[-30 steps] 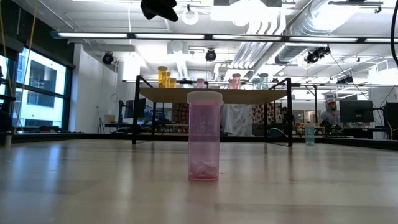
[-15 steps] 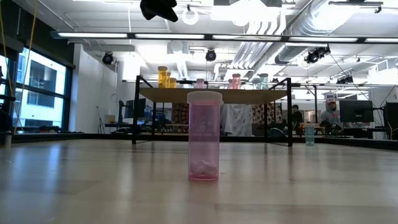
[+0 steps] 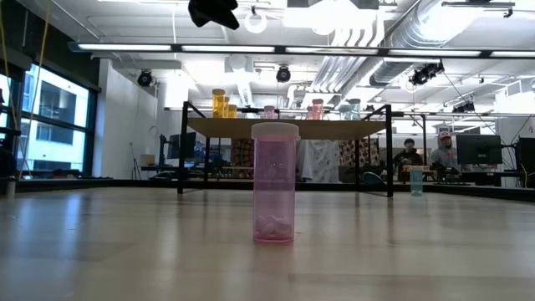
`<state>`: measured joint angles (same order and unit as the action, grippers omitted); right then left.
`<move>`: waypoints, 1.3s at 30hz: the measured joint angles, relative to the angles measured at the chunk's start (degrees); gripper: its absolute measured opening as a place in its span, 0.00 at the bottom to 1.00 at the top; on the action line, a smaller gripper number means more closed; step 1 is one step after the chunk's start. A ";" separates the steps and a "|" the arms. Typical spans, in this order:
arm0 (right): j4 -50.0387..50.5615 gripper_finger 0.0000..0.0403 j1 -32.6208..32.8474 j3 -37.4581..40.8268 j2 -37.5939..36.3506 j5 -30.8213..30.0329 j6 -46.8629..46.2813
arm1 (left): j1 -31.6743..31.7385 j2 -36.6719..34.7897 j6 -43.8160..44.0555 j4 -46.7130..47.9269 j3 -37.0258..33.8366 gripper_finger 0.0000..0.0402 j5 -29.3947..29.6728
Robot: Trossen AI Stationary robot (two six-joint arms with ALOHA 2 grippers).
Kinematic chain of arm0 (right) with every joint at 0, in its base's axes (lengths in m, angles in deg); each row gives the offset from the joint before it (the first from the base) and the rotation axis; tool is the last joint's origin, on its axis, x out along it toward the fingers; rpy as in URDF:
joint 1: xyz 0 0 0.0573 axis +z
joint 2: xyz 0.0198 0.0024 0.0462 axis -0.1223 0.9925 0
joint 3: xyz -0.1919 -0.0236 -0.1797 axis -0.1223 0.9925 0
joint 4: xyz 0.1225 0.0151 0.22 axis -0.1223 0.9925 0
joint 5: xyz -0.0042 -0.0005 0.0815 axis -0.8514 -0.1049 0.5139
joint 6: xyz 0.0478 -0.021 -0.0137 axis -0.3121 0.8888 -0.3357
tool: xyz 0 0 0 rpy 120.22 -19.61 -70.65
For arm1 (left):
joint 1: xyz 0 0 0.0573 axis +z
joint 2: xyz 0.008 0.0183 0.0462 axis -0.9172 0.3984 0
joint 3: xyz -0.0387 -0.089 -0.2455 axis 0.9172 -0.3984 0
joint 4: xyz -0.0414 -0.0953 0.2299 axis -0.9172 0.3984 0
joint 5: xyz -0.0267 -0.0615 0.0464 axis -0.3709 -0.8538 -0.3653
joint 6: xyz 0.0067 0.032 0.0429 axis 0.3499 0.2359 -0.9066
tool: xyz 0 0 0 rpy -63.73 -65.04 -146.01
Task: Pick and place medicine bottles onto shelf by color
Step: Put the right purple pill bottle on the shelf aligned with the other purple pill bottle
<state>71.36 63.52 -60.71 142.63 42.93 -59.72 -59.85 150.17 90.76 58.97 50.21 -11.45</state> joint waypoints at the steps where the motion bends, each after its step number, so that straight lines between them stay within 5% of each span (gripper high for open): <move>1: 0.01 0.51 -0.13 0.00 0.33 0.02 -0.02 | 0.00 0.00 -0.02 0.00 0.02 0.52 -0.02; 15: 0.38 0.50 -2.71 0.00 4.57 -0.15 0.01 | 0.00 0.00 -0.17 0.00 0.04 0.52 -0.01; 28: 0.03 0.26 -2.69 0.00 4.57 0.08 0.01 | 0.00 0.00 -0.17 0.02 0.04 0.52 0.00; 39: -0.06 0.25 -4.87 0.00 1.81 0.11 2.69 | 0.00 0.00 -0.20 0.13 0.04 0.52 0.00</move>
<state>71.30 58.65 -60.71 144.44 43.04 -57.03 -59.84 150.17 90.57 59.10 50.25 -11.45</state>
